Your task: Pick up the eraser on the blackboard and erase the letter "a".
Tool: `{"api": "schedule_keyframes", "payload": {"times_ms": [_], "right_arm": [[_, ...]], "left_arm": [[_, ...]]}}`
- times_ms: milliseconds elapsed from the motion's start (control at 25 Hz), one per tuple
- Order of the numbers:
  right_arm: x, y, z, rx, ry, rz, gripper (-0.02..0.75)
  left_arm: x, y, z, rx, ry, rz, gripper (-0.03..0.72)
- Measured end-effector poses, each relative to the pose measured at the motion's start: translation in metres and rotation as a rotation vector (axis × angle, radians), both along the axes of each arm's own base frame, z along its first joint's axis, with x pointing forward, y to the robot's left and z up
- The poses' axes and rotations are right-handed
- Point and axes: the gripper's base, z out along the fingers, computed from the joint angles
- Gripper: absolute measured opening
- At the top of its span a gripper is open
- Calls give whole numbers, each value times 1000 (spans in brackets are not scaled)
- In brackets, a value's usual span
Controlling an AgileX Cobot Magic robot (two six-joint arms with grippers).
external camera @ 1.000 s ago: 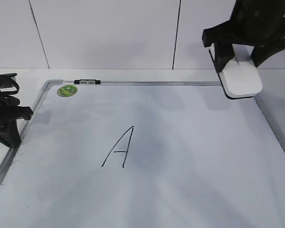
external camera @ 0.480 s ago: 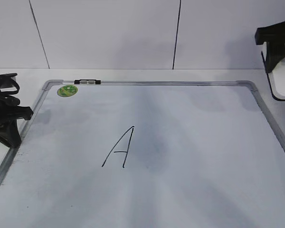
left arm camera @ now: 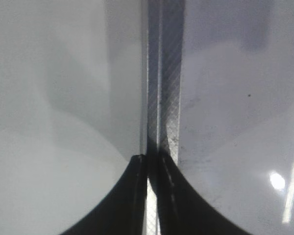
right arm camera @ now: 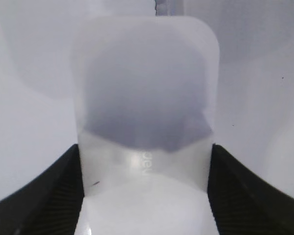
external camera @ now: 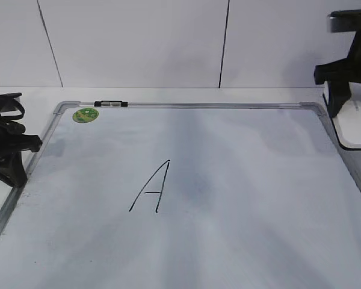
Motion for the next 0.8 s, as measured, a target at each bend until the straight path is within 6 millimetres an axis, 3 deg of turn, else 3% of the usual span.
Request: {"api": "schedule_keyframes", "payload": {"times_ms": [440,800], "right_arm": [[19,0,-50,13,127,7,557],[21,-16,-54,45,139,-33,557]], "left_arm": [[0,0,0,-2,0,1,35],[0,0,0,-3,0,2,36]]}}
